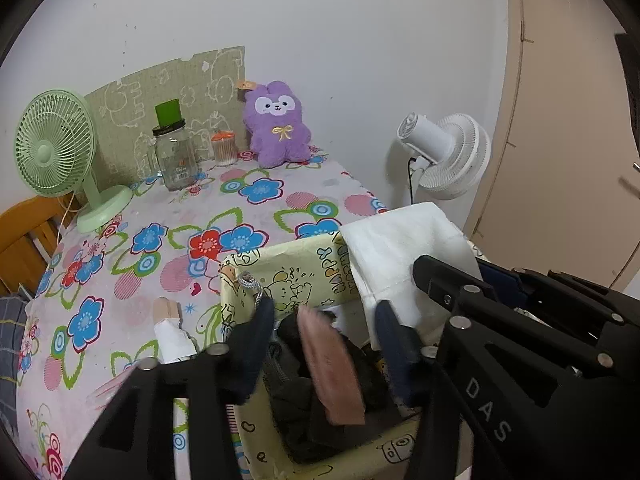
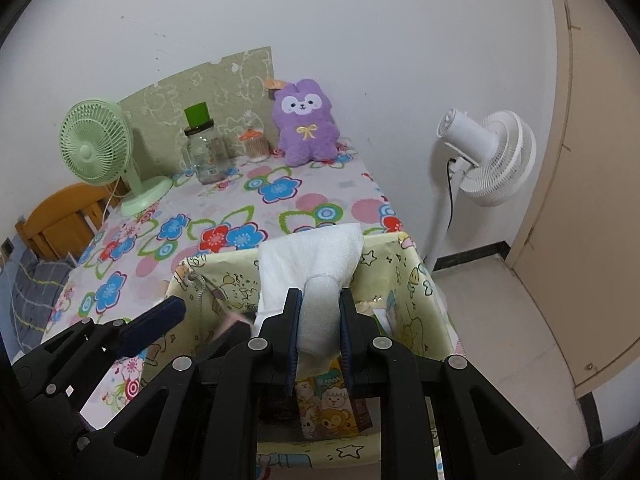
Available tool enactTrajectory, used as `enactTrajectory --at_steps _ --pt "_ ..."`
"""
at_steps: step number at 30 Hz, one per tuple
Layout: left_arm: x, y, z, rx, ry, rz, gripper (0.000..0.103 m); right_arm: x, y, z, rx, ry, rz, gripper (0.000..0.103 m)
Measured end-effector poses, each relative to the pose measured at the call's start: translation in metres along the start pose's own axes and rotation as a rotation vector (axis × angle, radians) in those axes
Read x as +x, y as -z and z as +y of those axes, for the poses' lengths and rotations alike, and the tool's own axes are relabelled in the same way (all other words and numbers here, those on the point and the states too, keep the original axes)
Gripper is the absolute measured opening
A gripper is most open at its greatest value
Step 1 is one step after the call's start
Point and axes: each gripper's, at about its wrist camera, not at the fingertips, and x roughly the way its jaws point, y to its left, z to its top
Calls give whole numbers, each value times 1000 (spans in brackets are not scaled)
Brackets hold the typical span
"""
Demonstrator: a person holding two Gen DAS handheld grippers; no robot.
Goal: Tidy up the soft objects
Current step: 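Lower both items into the box and open both grippers, then withdraw both grippers from the box back over the table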
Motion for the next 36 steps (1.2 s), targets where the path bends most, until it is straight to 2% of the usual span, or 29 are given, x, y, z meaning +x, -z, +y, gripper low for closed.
enactTrajectory --at_steps 7,13,19,21,22,31,33,36 --pt "1 2 3 1 -32 12 73 4 4 -1 8 -9 12 20" --pt "-3 4 9 -9 -51 9 81 1 4 1 16 -24 14 27" --pt "-10 8 12 -5 -62 1 84 -4 7 4 13 -13 7 43" --pt "-15 9 13 -4 -58 -7 89 -6 8 4 20 -9 4 61" --pt "-17 9 14 -6 -65 -12 89 -7 9 4 24 -20 2 64" --pt "-37 12 22 -10 -83 -41 90 -25 10 17 3 4 -47 77" --pt "-42 13 23 -8 -76 -47 91 -30 11 21 -1 0 -61 82" --pt "-50 14 24 0 -79 -63 93 -35 12 28 -6 -8 -73 83"
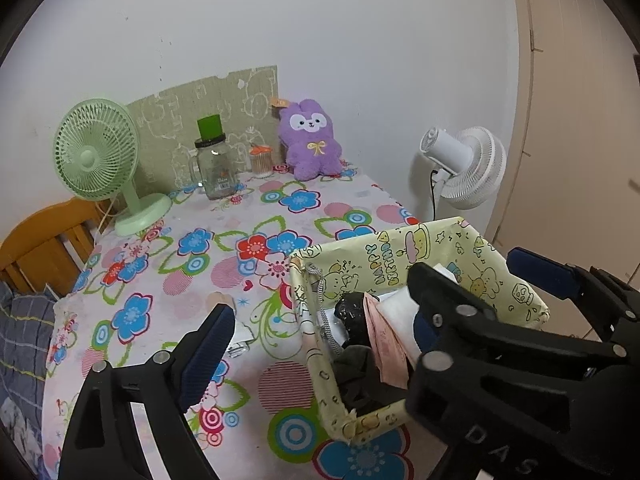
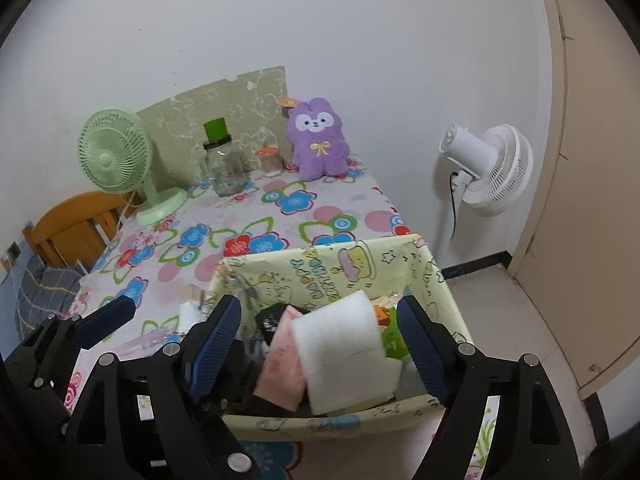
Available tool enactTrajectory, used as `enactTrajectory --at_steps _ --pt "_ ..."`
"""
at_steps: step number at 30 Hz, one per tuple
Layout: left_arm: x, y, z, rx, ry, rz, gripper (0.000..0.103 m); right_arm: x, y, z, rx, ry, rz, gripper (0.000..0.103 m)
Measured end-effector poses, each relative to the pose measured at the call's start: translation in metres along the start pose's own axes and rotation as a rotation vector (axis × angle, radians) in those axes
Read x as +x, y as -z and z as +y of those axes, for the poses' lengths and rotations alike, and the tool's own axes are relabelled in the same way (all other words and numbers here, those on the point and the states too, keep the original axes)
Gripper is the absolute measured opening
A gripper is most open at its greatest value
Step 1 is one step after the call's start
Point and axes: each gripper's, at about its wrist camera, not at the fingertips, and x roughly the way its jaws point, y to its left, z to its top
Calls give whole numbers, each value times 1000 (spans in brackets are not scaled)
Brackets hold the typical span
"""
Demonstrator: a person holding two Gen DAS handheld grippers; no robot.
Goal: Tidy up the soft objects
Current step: 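Withdraw both grippers from the box back over the table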
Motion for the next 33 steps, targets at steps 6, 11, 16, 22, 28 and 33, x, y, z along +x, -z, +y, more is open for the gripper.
enactTrajectory --at_steps 6,11,16,22,28,33 --pt "-14 4 10 -5 14 -23 98 -13 1 14 -16 9 -22 89" --pt "-22 10 21 -3 13 -31 99 -20 5 28 -30 18 -34 93" --pt "-29 16 34 -14 4 -21 99 -26 9 46 -51 12 -36 95" --pt "-38 22 52 -27 -17 -28 99 -31 12 68 -69 -3 -47 95" --pt "-45 27 66 -26 -42 -38 99 -33 14 88 -80 -29 -55 95" --pt "-48 31 79 -39 -49 -39 99 -32 16 101 -90 -48 -53 95"
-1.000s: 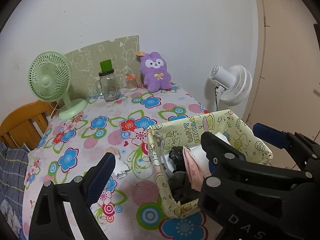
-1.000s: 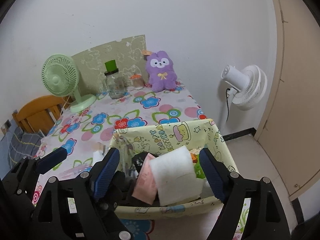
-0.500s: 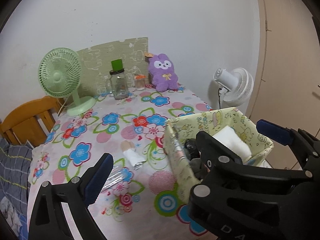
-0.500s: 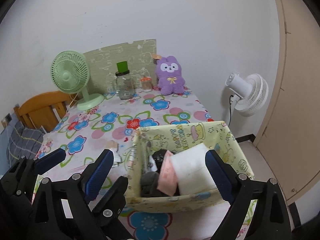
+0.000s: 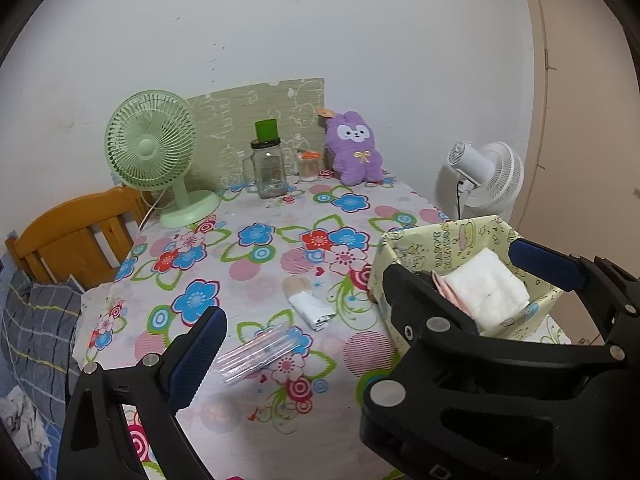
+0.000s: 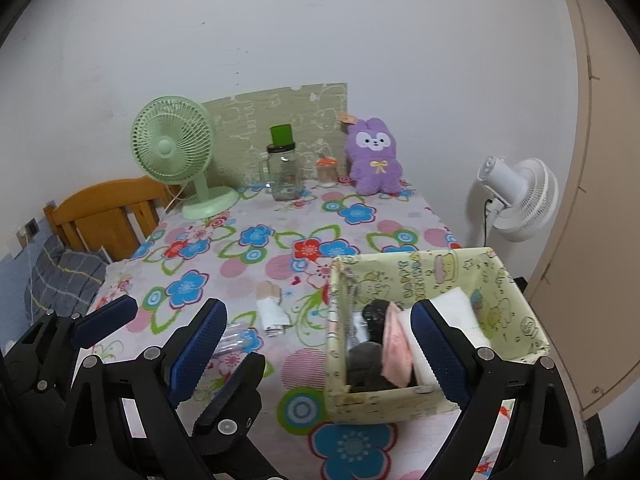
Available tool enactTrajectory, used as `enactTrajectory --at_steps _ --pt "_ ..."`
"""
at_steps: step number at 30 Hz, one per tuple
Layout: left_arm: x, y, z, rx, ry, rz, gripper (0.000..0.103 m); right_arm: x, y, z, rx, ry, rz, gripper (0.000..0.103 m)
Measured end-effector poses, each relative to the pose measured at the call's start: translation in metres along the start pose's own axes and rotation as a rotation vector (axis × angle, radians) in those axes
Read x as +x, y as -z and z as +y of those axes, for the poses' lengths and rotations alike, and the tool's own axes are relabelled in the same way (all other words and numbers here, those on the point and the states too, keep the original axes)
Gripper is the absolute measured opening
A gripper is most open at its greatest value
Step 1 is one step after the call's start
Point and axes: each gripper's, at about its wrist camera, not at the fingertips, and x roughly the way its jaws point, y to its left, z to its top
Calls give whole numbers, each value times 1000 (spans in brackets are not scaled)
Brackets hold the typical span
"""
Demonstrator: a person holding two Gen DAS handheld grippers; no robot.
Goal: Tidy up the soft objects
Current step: 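Withdraw both grippers from the box back over the table, then move the left gripper to the clear tube while the right gripper approaches the white rolled cloth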
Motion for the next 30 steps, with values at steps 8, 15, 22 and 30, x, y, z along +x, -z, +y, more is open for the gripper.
enactTrajectory --at_steps 8,15,22,30 --pt "6 3 19 -2 -9 13 99 10 1 19 -6 -24 3 95" --pt "15 6 36 8 -32 25 99 26 4 35 11 -75 23 95" --pt "28 10 51 11 -53 55 99 46 6 50 -8 -111 49 95" --pt "46 16 70 0 -69 93 99 68 8 66 -42 -136 82 91"
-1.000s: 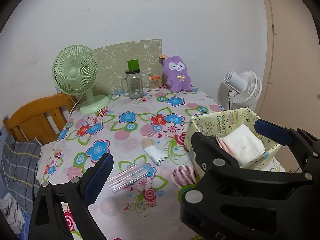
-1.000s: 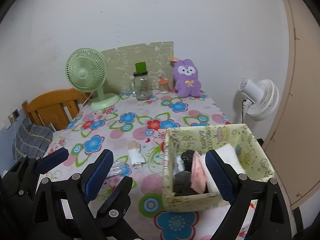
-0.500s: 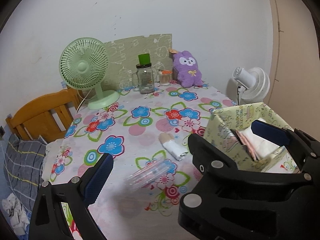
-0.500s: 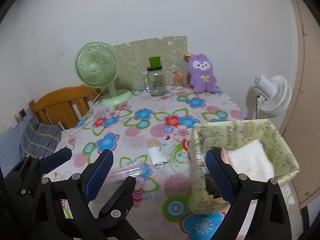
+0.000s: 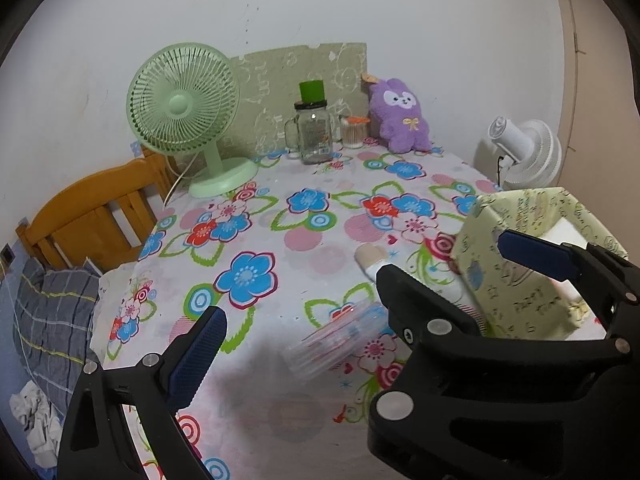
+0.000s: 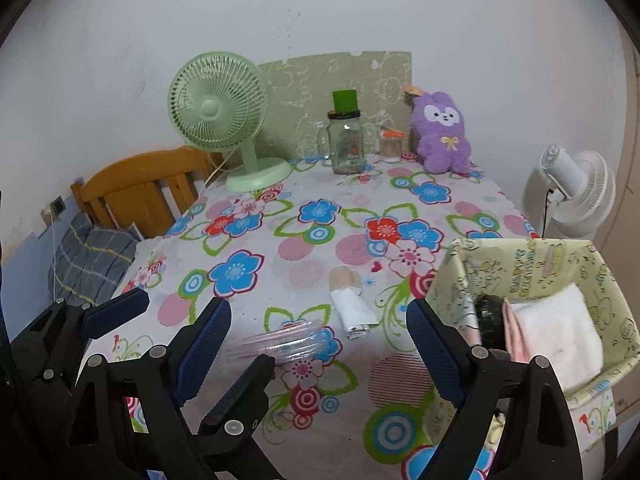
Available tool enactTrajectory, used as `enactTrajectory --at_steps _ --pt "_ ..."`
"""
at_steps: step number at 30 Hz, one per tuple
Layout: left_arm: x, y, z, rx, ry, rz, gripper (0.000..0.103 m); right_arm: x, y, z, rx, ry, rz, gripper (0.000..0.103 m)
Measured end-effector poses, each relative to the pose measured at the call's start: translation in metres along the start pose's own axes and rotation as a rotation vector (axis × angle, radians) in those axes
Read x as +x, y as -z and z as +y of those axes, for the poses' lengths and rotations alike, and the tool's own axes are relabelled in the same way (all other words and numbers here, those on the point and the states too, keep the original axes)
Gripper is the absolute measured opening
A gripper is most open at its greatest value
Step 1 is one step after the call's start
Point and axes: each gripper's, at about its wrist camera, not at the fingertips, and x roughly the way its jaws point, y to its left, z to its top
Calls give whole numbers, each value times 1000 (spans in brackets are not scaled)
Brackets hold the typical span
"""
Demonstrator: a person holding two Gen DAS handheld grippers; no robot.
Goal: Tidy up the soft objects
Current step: 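Move the left gripper to the clear tube while the right gripper approaches the white rolled cloth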
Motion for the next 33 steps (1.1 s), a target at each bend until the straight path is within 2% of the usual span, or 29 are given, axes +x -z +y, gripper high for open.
enactTrajectory --at_steps 9,25,33 --pt "26 6 14 -18 1 53 99 30 5 5 1 -17 58 88" --pt "75 16 16 -23 50 151 97 78 13 -1 -10 25 138 87" --pt "96 24 16 -25 74 193 94 88 19 -6 -7 87 140 85"
